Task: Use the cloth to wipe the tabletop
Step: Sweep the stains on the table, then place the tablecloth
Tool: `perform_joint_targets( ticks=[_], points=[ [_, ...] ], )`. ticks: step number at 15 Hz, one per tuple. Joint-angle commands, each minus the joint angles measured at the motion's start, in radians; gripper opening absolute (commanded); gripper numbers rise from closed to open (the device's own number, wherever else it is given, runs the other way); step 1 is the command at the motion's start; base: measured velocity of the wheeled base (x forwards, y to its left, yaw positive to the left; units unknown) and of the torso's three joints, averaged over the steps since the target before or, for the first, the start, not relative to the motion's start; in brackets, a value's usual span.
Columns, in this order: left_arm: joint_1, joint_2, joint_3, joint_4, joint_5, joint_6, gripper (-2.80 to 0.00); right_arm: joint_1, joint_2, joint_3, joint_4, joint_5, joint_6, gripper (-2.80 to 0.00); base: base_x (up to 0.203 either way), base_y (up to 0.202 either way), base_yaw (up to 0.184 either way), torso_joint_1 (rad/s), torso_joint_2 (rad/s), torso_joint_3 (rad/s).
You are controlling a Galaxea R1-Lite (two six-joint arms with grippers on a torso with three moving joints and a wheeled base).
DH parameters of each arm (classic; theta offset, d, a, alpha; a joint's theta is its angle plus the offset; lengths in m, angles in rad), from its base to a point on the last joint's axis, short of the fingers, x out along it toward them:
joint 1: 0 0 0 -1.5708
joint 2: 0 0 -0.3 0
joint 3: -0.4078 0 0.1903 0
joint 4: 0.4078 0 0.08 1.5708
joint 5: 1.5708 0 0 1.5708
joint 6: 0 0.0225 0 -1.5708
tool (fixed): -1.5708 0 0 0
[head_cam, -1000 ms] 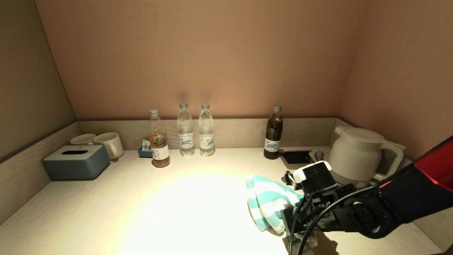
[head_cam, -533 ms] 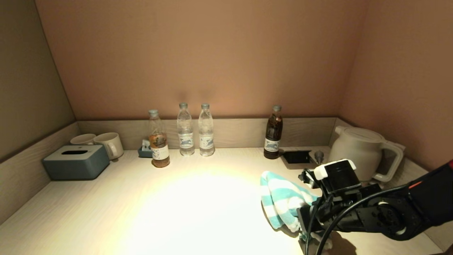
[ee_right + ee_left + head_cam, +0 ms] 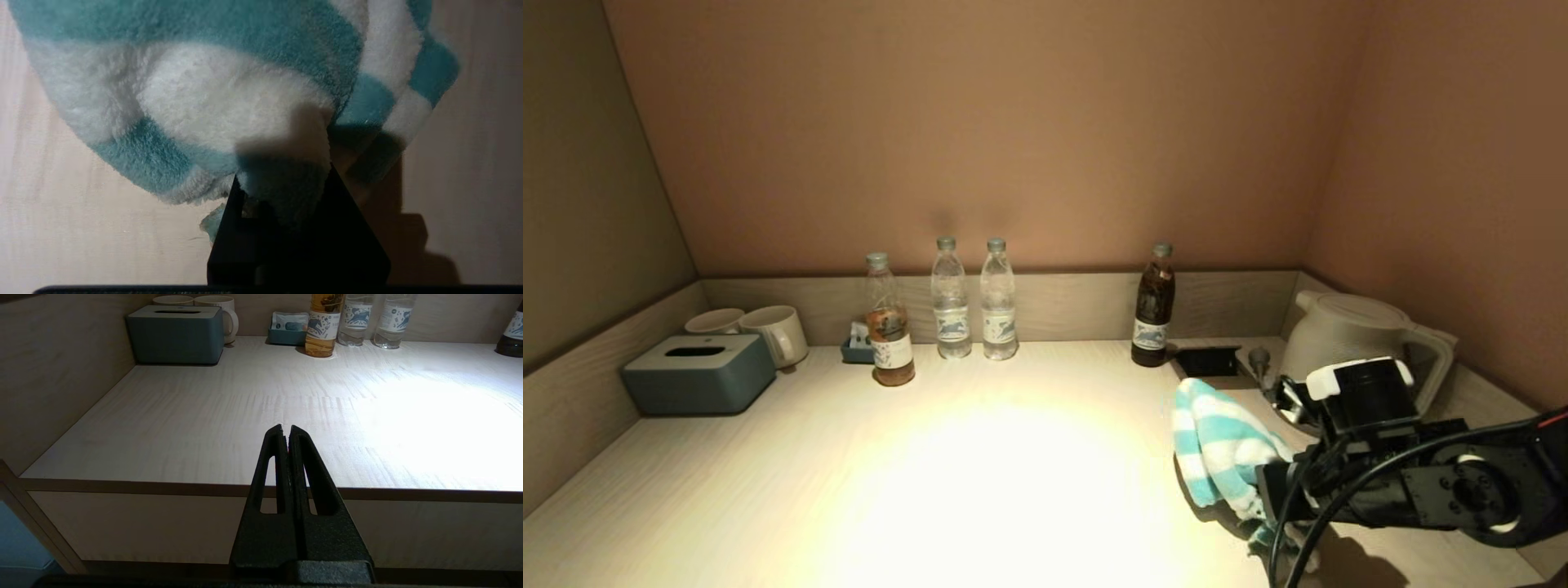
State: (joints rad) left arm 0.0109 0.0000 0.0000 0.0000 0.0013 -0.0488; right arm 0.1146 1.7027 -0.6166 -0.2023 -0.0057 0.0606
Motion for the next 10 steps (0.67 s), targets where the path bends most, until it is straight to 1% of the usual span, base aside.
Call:
perform_joint_targets(
  ticks=[1,3,6,10],
  points=[
    [0.000,0.002,0.000,0.000,0.000,0.000,-2.80,-0.044,-0.067,0.000,0.009,-0.002,0.001,-2.80,0.000,0.000,0.000,0.000,0.00,0.000],
    [0.000,0.002,0.000,0.000,0.000,0.000,-2.80,-0.074,-0.150,0.001,0.031,-0.010,0.004,-2.80,0.000,0.000,0.000,0.000,0.00,0.000],
    [0.000,0.002,0.000,0.000,0.000,0.000,-2.80,-0.120,-0.254,0.002,0.049,-0.051,0.006,-2.80,0.000,0.000,0.000,0.000,0.00,0.000],
    [0.000,0.002,0.000,0.000,0.000,0.000,-2.80,-0.127,-0.338,0.027,0.052,-0.131,0.011,-2.80,0.000,0.000,0.000,0.000,0.00,0.000]
  ],
)
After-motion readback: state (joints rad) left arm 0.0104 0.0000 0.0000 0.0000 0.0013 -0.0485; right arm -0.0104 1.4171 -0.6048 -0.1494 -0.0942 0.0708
